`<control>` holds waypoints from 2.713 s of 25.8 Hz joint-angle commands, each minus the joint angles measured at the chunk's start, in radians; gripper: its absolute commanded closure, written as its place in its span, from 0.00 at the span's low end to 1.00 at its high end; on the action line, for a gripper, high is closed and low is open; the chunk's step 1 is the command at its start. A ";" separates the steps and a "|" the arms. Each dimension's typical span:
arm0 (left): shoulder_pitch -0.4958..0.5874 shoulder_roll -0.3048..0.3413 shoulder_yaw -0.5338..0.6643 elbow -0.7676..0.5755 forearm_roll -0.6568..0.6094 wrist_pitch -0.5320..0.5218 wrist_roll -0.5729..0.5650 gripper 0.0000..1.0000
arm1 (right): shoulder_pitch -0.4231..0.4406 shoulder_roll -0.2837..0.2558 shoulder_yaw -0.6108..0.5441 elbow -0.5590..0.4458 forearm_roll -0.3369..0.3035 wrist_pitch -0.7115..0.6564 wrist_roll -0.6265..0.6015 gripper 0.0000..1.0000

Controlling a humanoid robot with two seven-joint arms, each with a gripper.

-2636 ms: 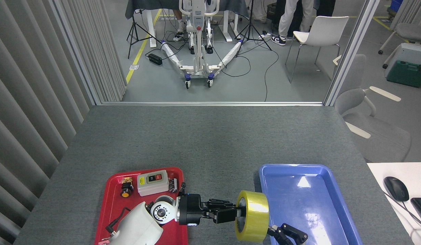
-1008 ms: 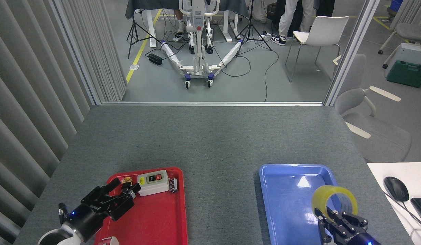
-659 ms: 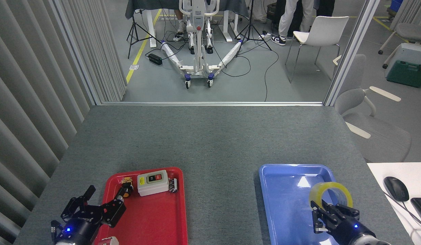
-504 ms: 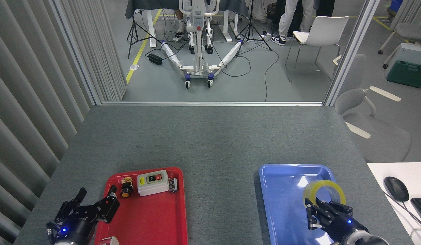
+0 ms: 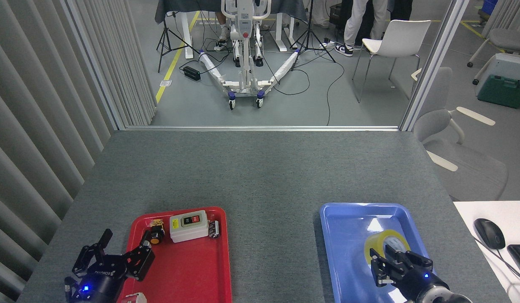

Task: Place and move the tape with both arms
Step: 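Lower the tape into the blue tray with the right gripper, then open the right gripper and withdraw it from the tape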

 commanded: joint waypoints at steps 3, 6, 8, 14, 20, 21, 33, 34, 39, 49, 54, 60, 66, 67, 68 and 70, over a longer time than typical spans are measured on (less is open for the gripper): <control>0.013 -0.002 -0.002 0.002 -0.106 -0.015 0.028 0.00 | 0.003 0.001 0.004 0.004 0.001 -0.003 -0.041 0.01; 0.013 -0.006 -0.003 0.009 -0.103 -0.015 0.023 0.00 | 0.006 0.001 0.004 0.002 0.004 -0.006 -0.065 0.01; 0.013 -0.006 -0.003 0.009 -0.097 -0.016 0.023 0.00 | 0.012 0.003 0.004 0.000 0.009 -0.006 -0.101 0.01; 0.013 -0.008 -0.003 0.009 -0.096 -0.016 0.034 0.00 | 0.039 0.061 -0.055 -0.007 0.023 0.005 -0.365 0.01; 0.012 -0.005 -0.003 0.010 -0.096 -0.016 0.034 0.00 | 0.105 0.150 -0.185 -0.032 0.095 0.003 -0.547 0.01; 0.012 -0.005 -0.003 0.010 -0.096 -0.016 0.033 0.00 | 0.112 0.167 -0.203 -0.039 0.110 0.005 -0.566 0.01; 0.016 -0.005 0.000 0.010 -0.096 -0.025 0.031 0.00 | 0.153 0.243 -0.280 -0.095 0.165 0.036 -0.573 0.01; 0.022 -0.006 0.001 0.010 -0.096 -0.035 0.033 0.00 | 0.162 0.243 -0.279 -0.095 0.171 0.037 -0.570 0.01; 0.027 -0.010 0.004 0.016 -0.094 -0.045 0.034 0.00 | 0.225 0.256 -0.272 -0.116 0.198 0.069 -0.527 0.01; 0.029 -0.010 0.004 0.032 -0.088 -0.047 0.033 0.00 | 0.260 0.257 -0.246 -0.162 0.198 0.092 -0.474 0.01; 0.029 -0.010 0.004 0.032 -0.088 -0.062 0.026 0.00 | 0.260 0.246 -0.236 -0.170 0.198 0.095 -0.472 0.01; 0.029 -0.011 0.006 0.032 -0.086 -0.067 0.026 0.00 | 0.265 0.246 -0.220 -0.185 0.196 0.095 -0.464 0.01; 0.029 -0.017 0.006 0.033 -0.088 -0.070 0.025 0.00 | 0.265 0.246 -0.220 -0.185 0.196 0.095 -0.464 0.00; 0.029 -0.020 0.006 0.033 -0.088 -0.076 0.023 0.00 | 0.265 0.248 -0.219 -0.185 0.198 0.095 -0.464 0.01; 0.027 -0.025 0.008 0.033 -0.088 -0.081 0.023 0.00 | 0.265 0.248 -0.220 -0.185 0.198 0.095 -0.464 0.01; 0.027 -0.029 0.008 0.035 -0.088 -0.085 0.023 0.00 | 0.265 0.251 -0.220 -0.188 0.198 0.094 -0.466 0.01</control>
